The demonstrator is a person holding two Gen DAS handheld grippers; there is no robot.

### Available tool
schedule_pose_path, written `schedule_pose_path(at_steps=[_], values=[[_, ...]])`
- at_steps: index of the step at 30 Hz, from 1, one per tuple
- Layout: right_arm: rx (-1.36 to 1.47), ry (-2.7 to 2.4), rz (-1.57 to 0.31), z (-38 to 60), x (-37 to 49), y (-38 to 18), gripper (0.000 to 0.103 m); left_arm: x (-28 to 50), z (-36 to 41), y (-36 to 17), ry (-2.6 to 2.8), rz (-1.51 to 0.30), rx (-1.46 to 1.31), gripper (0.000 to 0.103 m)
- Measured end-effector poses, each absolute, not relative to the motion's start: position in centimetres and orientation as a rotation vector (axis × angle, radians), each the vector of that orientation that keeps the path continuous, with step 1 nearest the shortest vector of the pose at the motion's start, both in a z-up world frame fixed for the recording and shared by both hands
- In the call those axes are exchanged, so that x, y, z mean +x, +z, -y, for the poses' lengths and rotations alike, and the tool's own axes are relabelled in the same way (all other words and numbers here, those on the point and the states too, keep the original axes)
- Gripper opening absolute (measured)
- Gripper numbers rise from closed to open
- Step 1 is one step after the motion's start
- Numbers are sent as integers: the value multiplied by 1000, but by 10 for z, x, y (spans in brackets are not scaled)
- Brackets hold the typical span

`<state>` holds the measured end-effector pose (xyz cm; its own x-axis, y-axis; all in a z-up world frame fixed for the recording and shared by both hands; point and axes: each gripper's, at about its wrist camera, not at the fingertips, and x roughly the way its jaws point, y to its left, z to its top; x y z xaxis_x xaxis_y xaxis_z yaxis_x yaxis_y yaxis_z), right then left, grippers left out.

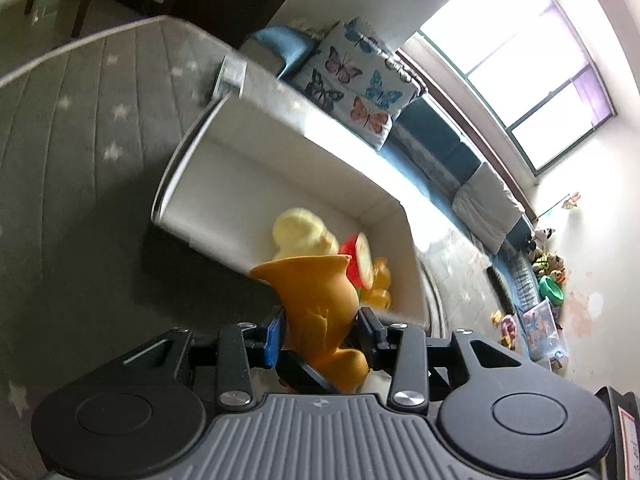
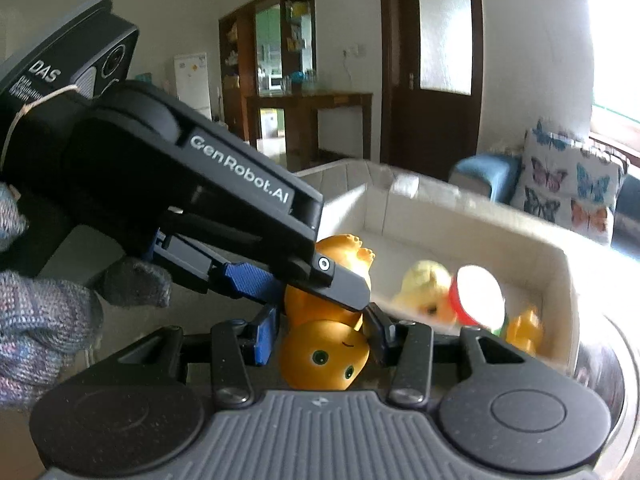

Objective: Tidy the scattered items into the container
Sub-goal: 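Lift the large duck with the left gripper over the box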

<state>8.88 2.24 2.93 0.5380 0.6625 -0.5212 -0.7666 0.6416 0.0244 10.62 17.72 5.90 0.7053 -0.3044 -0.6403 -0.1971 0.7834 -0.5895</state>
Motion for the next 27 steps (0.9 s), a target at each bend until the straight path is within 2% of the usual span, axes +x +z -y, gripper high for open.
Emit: schedule_pose_path(at_steps=[9, 23, 27], values=[[-203, 850, -492, -51, 143, 41, 47, 166, -203, 69, -39, -808, -682, 42], [-128, 870, -728, -74, 213, 1, 47, 222, -235, 10, 5, -987, -763, 42], [-117, 862, -743, -71, 219, -7, 47, 227, -237, 4, -15, -1001, -762, 42]])
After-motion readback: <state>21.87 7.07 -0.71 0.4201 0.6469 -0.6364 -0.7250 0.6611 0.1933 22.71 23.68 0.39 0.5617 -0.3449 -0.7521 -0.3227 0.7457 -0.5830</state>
